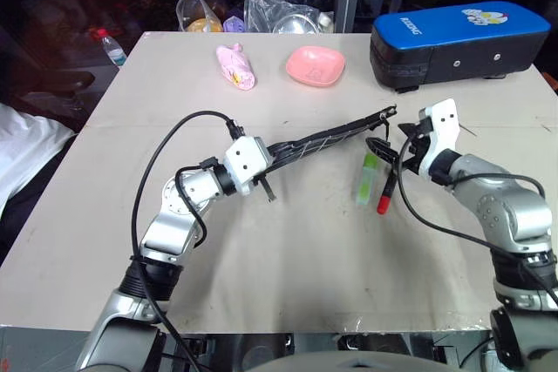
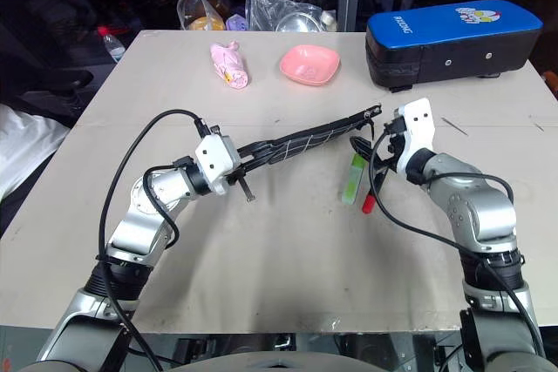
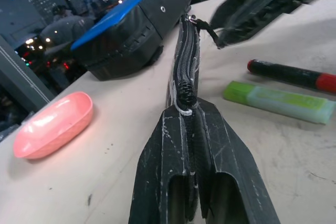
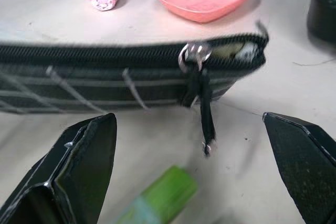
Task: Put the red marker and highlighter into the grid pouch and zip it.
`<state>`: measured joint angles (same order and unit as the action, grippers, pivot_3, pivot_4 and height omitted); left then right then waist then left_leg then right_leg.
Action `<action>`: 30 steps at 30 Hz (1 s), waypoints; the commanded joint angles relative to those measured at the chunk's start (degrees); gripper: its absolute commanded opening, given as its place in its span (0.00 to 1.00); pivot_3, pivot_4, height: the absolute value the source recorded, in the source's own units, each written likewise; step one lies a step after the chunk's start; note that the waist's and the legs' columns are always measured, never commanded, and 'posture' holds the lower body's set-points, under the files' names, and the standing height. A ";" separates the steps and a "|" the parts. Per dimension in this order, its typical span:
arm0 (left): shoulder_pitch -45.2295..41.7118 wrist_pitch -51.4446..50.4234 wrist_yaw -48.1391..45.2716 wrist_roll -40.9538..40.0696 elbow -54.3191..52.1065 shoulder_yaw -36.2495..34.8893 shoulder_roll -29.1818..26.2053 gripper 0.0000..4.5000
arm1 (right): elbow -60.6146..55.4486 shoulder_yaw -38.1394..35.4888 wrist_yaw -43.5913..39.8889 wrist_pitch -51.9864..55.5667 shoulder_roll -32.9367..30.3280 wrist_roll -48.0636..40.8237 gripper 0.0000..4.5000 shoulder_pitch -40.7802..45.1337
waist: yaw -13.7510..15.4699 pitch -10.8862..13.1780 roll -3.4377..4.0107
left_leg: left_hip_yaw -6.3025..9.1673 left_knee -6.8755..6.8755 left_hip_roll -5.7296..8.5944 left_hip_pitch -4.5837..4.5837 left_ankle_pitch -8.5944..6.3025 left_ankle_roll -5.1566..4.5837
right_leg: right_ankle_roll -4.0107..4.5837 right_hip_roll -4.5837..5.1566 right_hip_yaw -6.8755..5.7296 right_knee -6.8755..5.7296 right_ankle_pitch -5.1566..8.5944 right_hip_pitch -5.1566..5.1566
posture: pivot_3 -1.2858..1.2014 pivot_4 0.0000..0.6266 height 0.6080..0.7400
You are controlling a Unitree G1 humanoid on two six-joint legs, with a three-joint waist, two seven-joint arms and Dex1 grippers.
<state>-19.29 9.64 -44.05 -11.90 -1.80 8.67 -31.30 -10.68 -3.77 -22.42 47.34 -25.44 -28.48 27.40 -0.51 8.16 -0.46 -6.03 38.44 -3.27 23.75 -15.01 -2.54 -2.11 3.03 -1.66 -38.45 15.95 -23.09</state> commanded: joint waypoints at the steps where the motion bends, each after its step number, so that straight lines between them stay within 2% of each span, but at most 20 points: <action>1: 0.66 1.41 -0.67 0.72 -2.74 -0.98 -0.15 0.01 | 0.08 -1.88 -0.12 1.28 0.10 -1.06 1.00 2.06 | 0.00 0.00 0.00 | -0.01 0.00 0.00 0.02 0.00 0.00 | 0.00 0.00 0.00 0.00 0.00 -0.03 | 0.52 0.24 0.98; 4: 1.00 1.96 -0.99 1.45 -2.56 -1.03 0.02 0.01 | 0.89 -1.67 -0.69 1.81 0.04 -1.10 1.00 3.07 | 0.00 0.00 0.00 | -0.03 -0.01 -0.01 0.03 0.00 0.00 | 0.00 0.01 0.01 0.00 0.00 -0.03 | 0.52 0.24 0.98; 5: 1.10 2.08 -1.04 1.61 -2.54 -1.06 0.06 0.00 | 1.08 -1.64 -0.85 1.91 0.09 -1.15 0.89 3.35 | -0.04 0.00 0.01 | -0.04 -0.01 -0.01 0.03 0.00 0.00 | 0.00 0.01 0.03 0.00 0.00 -0.03 | 0.52 0.24 0.98; 6: 1.14 2.17 -1.05 1.75 -2.49 -1.08 0.12 0.00 | 1.28 -1.52 -1.03 2.05 0.01 -1.11 0.83 3.58 | -0.06 0.00 0.01 | -0.04 0.00 0.00 0.02 0.00 0.00 | 0.00 0.01 0.04 0.00 0.00 -0.03 | 0.52 0.24 0.98; 7: 1.14 2.23 -1.03 1.86 -2.42 -1.11 0.20 0.00 | 1.47 -1.37 -1.20 2.07 -0.10 -0.97 0.73 3.75 | -0.07 0.00 0.01 | -0.04 0.00 0.00 0.02 0.00 -0.01 | 0.00 0.01 0.05 -0.01 0.00 -0.03 | 0.52 0.24 0.98; 13: 1.66 2.81 -1.42 2.26 -2.15 -1.24 0.08 0.00 | 2.38 -0.13 -2.93 0.67 -0.88 0.52 0.04 3.77 | -0.08 0.00 0.00 | -0.03 -0.01 -0.01 0.01 -0.01 -0.01 | 0.00 0.01 0.04 -0.04 0.00 -0.04 | 0.52 0.24 0.98; 14: 1.77 2.94 -1.58 2.34 -2.14 -1.27 0.00 0.00 | 2.46 0.07 -3.23 0.47 -0.98 0.81 0.01 3.70 | -0.09 0.00 0.00 | -0.04 -0.01 -0.01 0.02 -0.01 -0.01 | 0.00 0.01 0.04 -0.04 0.00 -0.04 | 0.52 0.24 0.98; 21: 1.77 3.39 -1.90 2.84 -1.34 -1.51 0.14 0.00 | 3.27 1.66 -4.85 -1.28 -1.05 3.00 0.01 3.53 | -0.09 0.00 0.01 | -0.04 -0.01 -0.01 0.01 0.00 -0.01 | 0.00 0.01 0.04 -0.04 0.00 -0.04 | 0.52 0.24 0.98; 30: 2.52 4.30 -0.82 4.53 -0.86 -1.12 1.20 0.00 | -0.56 9.25 -13.98 -7.38 -3.98 6.55 0.01 3.48 | -0.08 0.01 0.01 | -0.03 -0.01 -0.02 0.01 -0.01 -0.01 | 0.00 0.01 0.03 -0.04 0.00 -0.05 | 0.52 0.24 0.98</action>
<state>-16.65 12.78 -45.69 -7.82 -1.70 8.43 -30.35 -8.22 4.76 -34.72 41.40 -29.13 -21.69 30.07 -0.60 8.16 -0.45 -6.06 38.43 -3.29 23.77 -15.01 -2.55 -2.11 3.03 -1.64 -38.50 15.95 -23.14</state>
